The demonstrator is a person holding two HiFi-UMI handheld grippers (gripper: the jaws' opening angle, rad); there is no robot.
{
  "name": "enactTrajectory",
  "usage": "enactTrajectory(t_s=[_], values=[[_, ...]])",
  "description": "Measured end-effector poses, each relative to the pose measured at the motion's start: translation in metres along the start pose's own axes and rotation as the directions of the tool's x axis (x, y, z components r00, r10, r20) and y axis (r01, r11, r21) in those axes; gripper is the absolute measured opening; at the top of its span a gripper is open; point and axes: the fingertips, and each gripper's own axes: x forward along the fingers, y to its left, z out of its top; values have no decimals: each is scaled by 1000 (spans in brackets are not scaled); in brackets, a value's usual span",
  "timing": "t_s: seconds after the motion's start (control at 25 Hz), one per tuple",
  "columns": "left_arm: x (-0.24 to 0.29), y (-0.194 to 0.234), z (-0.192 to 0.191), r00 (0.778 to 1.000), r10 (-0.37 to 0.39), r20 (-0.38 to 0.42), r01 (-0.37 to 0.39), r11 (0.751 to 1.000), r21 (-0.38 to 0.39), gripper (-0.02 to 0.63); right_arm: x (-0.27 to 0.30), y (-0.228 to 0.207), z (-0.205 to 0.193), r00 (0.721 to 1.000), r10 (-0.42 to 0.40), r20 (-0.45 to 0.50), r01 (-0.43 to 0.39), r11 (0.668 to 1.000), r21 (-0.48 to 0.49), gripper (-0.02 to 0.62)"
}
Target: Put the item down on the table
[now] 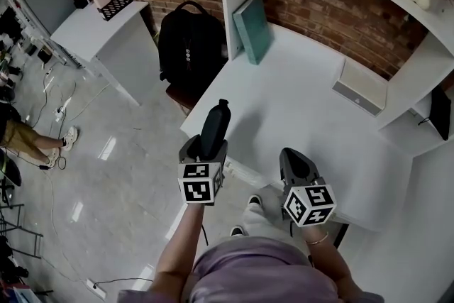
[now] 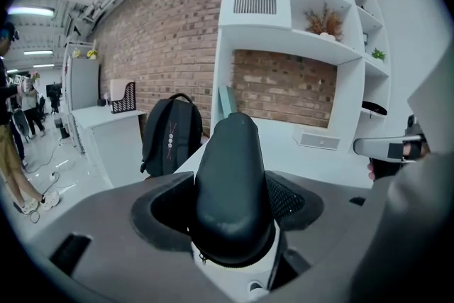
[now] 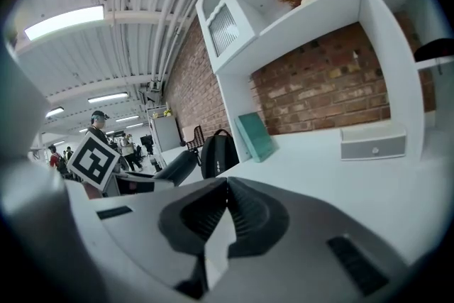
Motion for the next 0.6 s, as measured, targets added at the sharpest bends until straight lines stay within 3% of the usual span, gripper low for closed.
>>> enactTrajectory(t_s=[0.6], values=[[92, -13, 15, 997, 5, -73, 3, 994, 110, 311, 27, -39, 3, 1000, -7, -24, 7, 1000, 23, 2]])
